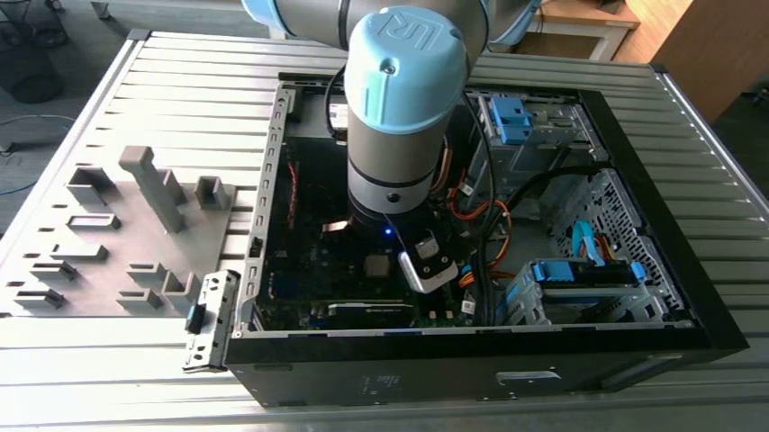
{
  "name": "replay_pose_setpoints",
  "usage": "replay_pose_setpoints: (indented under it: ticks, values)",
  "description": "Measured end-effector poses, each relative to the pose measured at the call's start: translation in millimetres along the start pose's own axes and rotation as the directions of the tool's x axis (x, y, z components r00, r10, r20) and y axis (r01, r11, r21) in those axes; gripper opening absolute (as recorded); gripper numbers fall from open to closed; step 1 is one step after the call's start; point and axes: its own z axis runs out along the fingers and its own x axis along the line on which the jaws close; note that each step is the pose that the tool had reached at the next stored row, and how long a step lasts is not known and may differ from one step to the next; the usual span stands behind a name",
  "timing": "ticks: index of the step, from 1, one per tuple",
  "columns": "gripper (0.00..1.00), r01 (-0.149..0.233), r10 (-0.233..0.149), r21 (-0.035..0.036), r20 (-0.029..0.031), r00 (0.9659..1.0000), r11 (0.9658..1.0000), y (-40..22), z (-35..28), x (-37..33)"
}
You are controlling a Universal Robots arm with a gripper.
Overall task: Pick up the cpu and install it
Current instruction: 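Place the cpu into insertion slot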
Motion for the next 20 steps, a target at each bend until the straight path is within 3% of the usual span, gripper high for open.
replay_pose_setpoints:
  ticks: [20]
  values:
    - [0.47,0.000,0.000,-0.0004,0.0003,1.0000,1.0000,0.0,1.8,-0.1]
